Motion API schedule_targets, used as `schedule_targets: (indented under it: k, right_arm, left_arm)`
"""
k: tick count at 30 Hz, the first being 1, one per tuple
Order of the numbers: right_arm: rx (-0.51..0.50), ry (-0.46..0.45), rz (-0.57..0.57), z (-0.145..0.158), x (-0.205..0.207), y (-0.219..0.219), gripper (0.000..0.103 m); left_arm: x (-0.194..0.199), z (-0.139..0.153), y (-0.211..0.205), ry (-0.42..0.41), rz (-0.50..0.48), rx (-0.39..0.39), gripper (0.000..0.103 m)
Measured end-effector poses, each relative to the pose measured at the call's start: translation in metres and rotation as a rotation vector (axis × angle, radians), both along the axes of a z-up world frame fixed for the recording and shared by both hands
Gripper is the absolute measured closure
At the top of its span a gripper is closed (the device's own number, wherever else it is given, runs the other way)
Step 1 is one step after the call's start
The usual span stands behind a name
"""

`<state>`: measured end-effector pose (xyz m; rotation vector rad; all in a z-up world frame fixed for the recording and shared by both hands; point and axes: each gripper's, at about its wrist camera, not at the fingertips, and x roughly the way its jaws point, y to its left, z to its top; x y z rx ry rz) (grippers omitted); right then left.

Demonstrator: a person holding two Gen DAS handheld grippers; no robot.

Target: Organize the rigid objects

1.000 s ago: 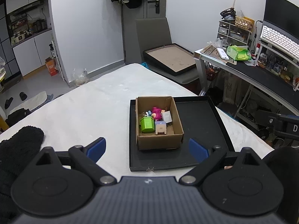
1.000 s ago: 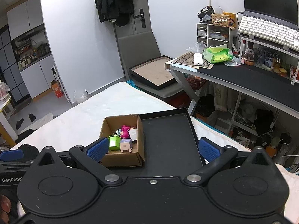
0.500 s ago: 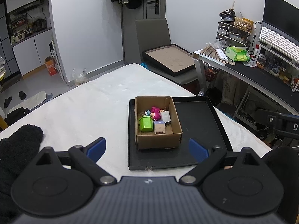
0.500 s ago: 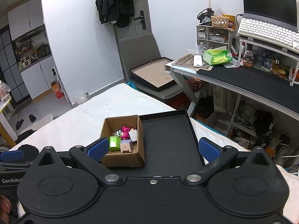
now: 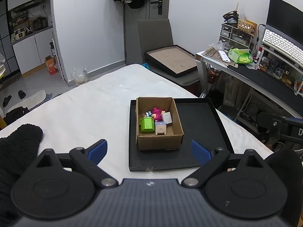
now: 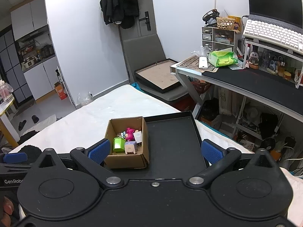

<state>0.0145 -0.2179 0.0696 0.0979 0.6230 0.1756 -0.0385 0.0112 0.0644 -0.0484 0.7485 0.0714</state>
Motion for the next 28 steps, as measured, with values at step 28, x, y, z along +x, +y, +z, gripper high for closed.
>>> schedule_targets:
  k: [28]
  right_arm:
    - [-0.035,0.023,-0.012,-0.003,0.000,0.002,0.000]
  left_arm:
    - [-0.002,-0.011,-0.001,0.018,-0.018,-0.008,0.008]
